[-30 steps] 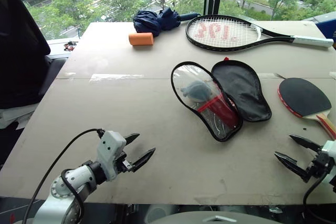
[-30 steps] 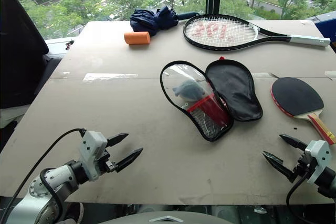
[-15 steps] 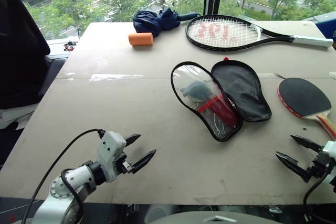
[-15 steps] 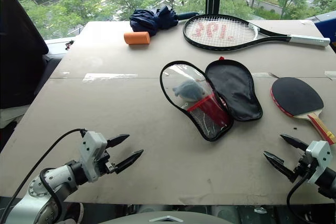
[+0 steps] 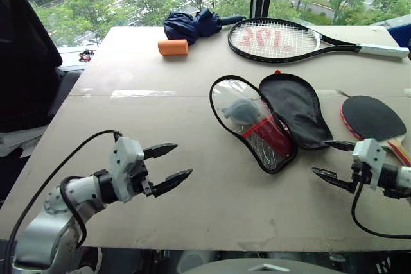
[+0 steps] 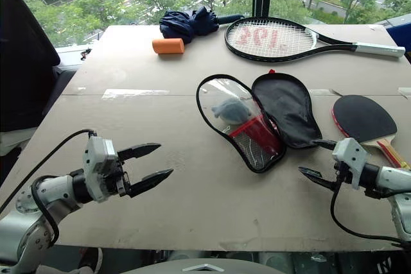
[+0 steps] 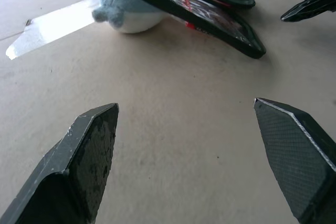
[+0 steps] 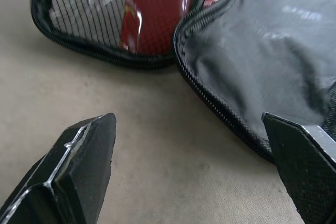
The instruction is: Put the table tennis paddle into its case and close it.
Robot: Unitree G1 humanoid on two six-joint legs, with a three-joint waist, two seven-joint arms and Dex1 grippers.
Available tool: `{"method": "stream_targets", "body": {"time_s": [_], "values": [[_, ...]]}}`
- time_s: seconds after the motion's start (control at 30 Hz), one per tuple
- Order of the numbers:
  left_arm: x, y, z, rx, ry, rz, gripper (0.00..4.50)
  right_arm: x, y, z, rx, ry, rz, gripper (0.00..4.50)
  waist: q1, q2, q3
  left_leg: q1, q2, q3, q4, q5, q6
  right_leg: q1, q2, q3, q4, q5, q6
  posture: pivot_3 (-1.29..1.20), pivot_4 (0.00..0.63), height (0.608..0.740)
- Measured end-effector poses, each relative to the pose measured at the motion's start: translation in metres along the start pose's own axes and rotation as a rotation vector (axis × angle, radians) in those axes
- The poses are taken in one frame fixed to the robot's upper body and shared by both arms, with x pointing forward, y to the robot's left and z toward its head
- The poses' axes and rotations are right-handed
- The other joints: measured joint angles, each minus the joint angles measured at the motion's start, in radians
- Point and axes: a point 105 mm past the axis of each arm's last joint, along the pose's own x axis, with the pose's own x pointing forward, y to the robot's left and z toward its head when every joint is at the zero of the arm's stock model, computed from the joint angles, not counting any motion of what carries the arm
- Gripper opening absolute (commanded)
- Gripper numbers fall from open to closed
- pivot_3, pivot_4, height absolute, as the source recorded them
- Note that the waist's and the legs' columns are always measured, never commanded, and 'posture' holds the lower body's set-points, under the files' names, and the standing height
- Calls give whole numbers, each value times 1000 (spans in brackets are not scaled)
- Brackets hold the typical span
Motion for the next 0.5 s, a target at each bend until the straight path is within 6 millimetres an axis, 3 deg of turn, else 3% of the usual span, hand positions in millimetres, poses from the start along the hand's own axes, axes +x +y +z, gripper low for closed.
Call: {"method": "stream_targets", "body": {"time_s": [0.2, 0.27, 0.33, 0.37, 0.5], "values": [[-1, -4, 37, 90, -32, -149, 4165, 22, -14, 28, -72, 14, 38, 4500, -6, -1, 1, 0, 1, 0, 0, 1, -1, 0, 1, 0, 0, 0, 0, 0, 150, 726], [-2, -5, 44, 101, -40, -177, 4197, 25, -16, 30, -49, 27, 41, 3373, -5, -1, 1, -1, 1, 0, -1, 1, -1, 0, 1, 0, -1, 0, 0, 0, 150, 726], [-3, -4, 49, 108, -52, -179, 4197, 27, -16, 30, -18, 36, 50, 3150, -3, -2, 1, -1, 1, -1, -1, 1, -1, 0, 1, 0, -1, 0, 0, 0, 150, 726], [-3, -3, 52, 112, -55, -183, 4197, 29, -14, 32, 16, 33, 62, 2480, -3, -1, 1, -1, 1, -1, -1, 1, -1, -1, 1, 0, -1, 0, 0, 0, 150, 726], [-2, -2, 56, 127, -58, -184, 4197, 38, -6, 42, 51, 33, 107, 543, -6, -1, 1, -1, 1, -1, -1, 1, -1, -1, 1, 0, -1, 0, 0, 0, 150, 726]]}}
